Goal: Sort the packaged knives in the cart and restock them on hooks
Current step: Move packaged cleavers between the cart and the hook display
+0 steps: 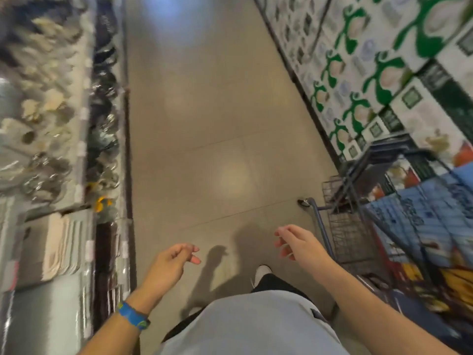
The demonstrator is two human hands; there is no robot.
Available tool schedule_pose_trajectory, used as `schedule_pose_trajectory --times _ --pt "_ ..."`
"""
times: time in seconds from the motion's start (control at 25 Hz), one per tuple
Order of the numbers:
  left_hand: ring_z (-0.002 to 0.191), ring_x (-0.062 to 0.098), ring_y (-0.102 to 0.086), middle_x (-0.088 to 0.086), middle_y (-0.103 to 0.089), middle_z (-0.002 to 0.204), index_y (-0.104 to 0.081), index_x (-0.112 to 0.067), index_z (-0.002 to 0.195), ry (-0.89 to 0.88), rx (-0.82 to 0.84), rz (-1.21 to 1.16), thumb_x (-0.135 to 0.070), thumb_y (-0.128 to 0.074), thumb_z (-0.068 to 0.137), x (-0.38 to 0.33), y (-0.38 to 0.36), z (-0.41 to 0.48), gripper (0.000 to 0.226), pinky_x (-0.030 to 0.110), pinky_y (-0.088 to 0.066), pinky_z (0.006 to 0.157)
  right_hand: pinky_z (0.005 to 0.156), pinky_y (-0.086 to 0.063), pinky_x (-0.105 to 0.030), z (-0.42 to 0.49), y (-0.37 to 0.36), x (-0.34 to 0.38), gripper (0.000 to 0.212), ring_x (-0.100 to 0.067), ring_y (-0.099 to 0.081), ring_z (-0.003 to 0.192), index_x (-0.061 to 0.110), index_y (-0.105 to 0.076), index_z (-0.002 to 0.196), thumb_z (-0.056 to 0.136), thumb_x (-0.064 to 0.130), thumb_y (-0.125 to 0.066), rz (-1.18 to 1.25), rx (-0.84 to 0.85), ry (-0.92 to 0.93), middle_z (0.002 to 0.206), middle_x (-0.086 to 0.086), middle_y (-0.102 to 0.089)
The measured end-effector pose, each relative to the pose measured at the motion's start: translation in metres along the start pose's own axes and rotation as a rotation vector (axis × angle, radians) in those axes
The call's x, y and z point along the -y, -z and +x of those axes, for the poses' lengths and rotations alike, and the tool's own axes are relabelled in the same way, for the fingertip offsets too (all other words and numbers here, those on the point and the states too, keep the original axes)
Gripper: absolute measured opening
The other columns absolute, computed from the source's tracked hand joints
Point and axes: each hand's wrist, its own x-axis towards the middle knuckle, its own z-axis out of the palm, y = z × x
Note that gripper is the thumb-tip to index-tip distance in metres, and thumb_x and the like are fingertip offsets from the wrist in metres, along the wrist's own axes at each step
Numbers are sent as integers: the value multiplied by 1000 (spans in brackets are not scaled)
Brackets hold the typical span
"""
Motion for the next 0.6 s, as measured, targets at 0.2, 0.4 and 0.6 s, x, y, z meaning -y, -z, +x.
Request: schedule_pose_trajectory --times 0.2,0.4,0.6 --pt "35 9 -33 2 -76 82 -71 -17 95 -22 216 161 -24 -47 103 -58 -55 58 27 16 -30 36 57 -46 -22 -8 66 -31 26 -11 -69 67 24 -71 95 103 40 -52 132 -216 -64 84 8 -74" --pt "38 13 -36 8 -75 79 -72 -14 89 -70 426 318 -19 -47 102 -127 -119 121 29 17 -29 37 55 -45 -23 -26 112 -63 24 -9 -64 61 25 -72 94 101 38 -53 366 -562 -164 79 6 -75" --pt "36 8 -41 10 -74 79 -70 -7 91 -256 680 512 -9 -46 100 -206 -186 166 25 17 -34 39 50 -46 -22 -61 102 -70 20 -10 -66 59 25 -72 93 101 33 -56 627 -933 -304 80 2 -76"
